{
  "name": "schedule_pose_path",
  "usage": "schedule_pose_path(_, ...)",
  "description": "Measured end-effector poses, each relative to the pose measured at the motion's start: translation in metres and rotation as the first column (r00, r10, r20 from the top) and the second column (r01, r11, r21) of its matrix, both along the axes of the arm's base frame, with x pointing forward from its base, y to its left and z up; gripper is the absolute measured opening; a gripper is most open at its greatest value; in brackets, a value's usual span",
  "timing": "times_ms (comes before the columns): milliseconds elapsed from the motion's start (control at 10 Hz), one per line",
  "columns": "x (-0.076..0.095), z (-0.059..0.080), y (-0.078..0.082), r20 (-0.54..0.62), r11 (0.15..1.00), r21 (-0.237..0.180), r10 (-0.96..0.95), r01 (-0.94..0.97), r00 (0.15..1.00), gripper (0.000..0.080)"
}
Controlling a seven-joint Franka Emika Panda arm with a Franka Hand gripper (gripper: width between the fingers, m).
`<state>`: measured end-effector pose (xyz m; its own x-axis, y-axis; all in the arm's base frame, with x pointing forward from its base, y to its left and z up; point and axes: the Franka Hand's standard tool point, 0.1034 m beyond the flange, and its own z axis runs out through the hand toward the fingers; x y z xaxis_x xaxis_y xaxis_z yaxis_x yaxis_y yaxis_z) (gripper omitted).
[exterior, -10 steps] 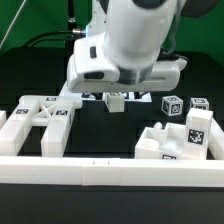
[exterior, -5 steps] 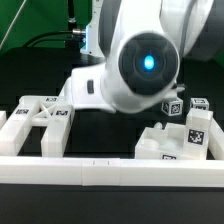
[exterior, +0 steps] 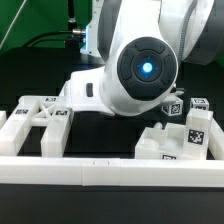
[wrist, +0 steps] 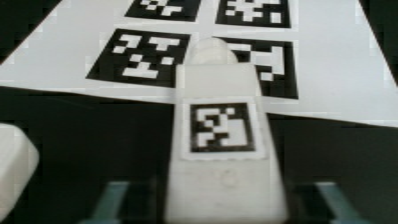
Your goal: Assemble chair
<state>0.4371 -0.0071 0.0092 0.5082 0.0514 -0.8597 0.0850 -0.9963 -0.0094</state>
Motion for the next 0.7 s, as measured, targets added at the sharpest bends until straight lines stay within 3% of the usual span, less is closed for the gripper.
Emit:
schedule_pose_path(300, 0.008, 0.004, 0.004, 0.013, 1.0, 0.004, 0.005, -0.005, 1.0, 0.0284)
schedule_pose_path(700, 0.045, 0.047, 0.012, 0.065, 0.998, 0.037, 0.053, -0.055, 0.996, 0.0284)
